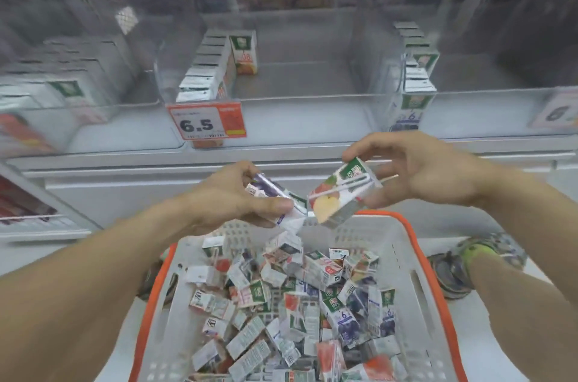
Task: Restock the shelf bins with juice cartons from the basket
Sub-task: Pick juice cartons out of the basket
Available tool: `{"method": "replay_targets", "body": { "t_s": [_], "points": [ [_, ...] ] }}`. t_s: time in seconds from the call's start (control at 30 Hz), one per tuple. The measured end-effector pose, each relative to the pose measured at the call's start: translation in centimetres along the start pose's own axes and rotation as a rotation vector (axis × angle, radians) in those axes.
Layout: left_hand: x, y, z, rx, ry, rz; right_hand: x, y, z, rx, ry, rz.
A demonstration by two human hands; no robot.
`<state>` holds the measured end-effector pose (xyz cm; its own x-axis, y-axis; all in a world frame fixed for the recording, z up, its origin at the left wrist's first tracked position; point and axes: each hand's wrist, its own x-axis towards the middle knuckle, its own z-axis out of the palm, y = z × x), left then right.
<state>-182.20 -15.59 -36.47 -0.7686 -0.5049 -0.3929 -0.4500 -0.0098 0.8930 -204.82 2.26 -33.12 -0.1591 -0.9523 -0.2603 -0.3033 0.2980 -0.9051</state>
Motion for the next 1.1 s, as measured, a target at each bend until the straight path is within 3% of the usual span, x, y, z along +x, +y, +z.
{"method": "replay_targets", "body": {
  "t_s": [0.1, 0.23, 0.33, 0.43, 0.6, 0.7, 0.93, 1.1],
  "points": [
    [-0.5, 1.0, -1.5, -0.01, 0.06, -0.015, 0.5, -0.1, 0.3, 0.003, 0.074, 0.015],
    [-0.3, 1.3, -1.7, -0.357, 0.137, -0.149, 0.6, -0.7, 0.4, -0.18, 0.16, 0.021],
    [0.5, 2.5, -0.7, -0.519, 0.098, -0.164, 0.8, -0.9, 0.0, -0.218, 0.247, 0.005],
    [0.9, 3.0, 0.6, -0.657, 0.016, -0.117, 0.9, -1.3, -0.1, -0.053, 0.304, -0.063],
    [1.4, 2.8, 1.9, -0.668, -0.103, -0.053, 1.6, -1.8, 0.8, 0.279, 0.357, -0.042],
    [1.6, 2.6, 2.7, -0.615, -0.076, -0.003, 2.0, -2.2, 1.7, 0.411, 0.347, -0.004],
    [0.7, 3.0, 2.3, -0.687, -0.102, 0.019, 3.6, -3.3, 2.9, 0.393, 0.406, -0.002],
    [-0.9, 3.2, -0.2, -0.782, -0.094, 0.129, 3.7, -5.6, 3.4, 0.369, 0.261, -0.139]
  ]
}}
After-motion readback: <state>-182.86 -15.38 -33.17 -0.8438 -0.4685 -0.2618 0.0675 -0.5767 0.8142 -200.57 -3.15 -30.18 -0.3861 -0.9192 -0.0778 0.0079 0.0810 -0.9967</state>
